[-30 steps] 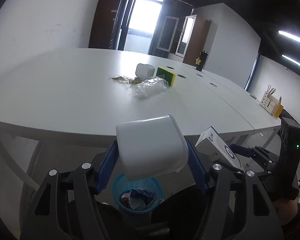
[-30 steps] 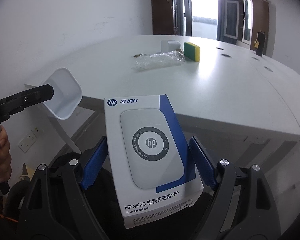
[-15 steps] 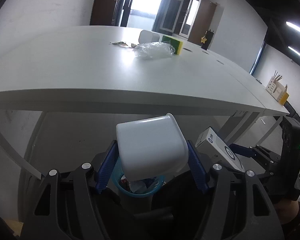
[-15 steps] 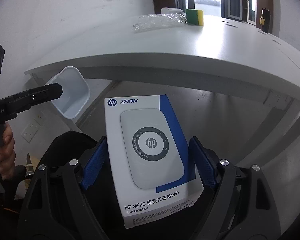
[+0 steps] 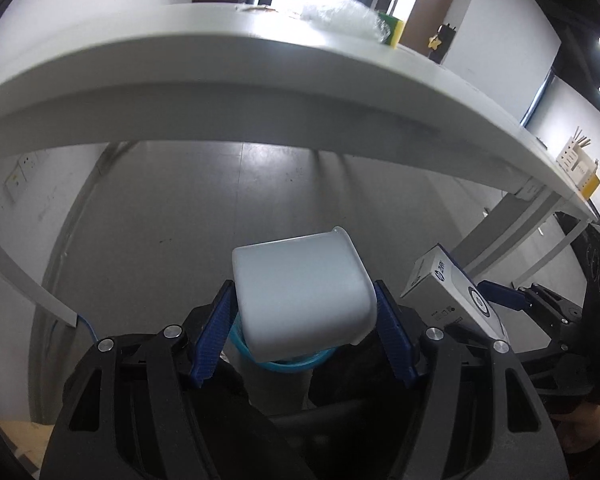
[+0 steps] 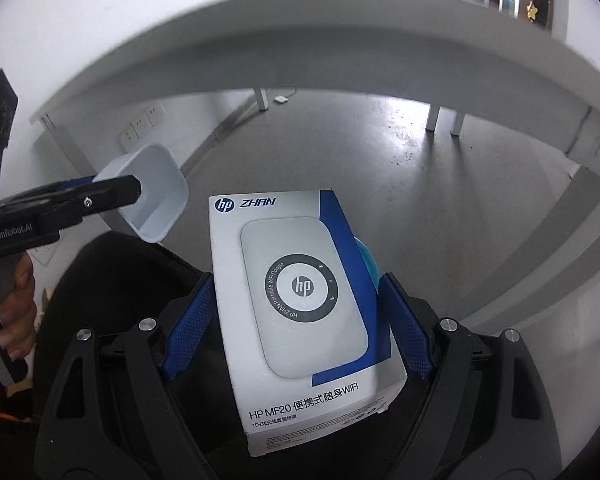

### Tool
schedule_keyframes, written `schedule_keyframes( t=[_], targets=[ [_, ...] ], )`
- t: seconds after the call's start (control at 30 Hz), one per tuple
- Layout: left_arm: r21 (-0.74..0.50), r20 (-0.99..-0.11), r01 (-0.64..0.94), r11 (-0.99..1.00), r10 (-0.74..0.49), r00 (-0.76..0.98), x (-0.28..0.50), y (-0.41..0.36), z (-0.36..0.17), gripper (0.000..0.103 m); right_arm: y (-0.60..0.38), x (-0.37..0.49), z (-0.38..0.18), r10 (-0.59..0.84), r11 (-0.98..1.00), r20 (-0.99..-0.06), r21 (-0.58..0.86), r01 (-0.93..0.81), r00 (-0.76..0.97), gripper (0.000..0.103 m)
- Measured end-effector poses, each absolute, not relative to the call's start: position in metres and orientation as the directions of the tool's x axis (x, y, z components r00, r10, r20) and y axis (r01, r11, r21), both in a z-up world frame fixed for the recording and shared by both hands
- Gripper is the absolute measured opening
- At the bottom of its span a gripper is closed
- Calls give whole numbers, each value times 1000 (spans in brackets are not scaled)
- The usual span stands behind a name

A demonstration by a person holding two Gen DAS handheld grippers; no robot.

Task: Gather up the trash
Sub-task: 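Lift the held cup and box off the table and lower them over the wastebasket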

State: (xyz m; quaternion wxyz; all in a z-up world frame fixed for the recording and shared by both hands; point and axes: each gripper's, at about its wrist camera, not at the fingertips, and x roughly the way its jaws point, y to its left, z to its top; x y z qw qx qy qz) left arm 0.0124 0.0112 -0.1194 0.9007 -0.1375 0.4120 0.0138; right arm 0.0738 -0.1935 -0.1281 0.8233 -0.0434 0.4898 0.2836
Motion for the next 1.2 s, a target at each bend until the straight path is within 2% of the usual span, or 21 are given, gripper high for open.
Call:
schedule_keyframes(
  t=[0.13,0.23,0.8,1.2],
  targets=[
    [-224,-764,-158,962,-73,641,28,16,-133,67,-189,91,-148,409,842,-850,211,-496,332,78],
    [-198,-768,-160,967,-52,638,42,17,-143,67,-175,105,-168,336,845,-884,130,-518,326,78],
    [-154,-827,-170,973,-32,562,79,28,-206,67,-138,167,-240,340,838,-934,248,-486,112,77],
    [-257,-871,-257,932,-108,479,108,49,-245,67,-110,174,-275,297,841,-953,235,-487,53,77]
  ],
)
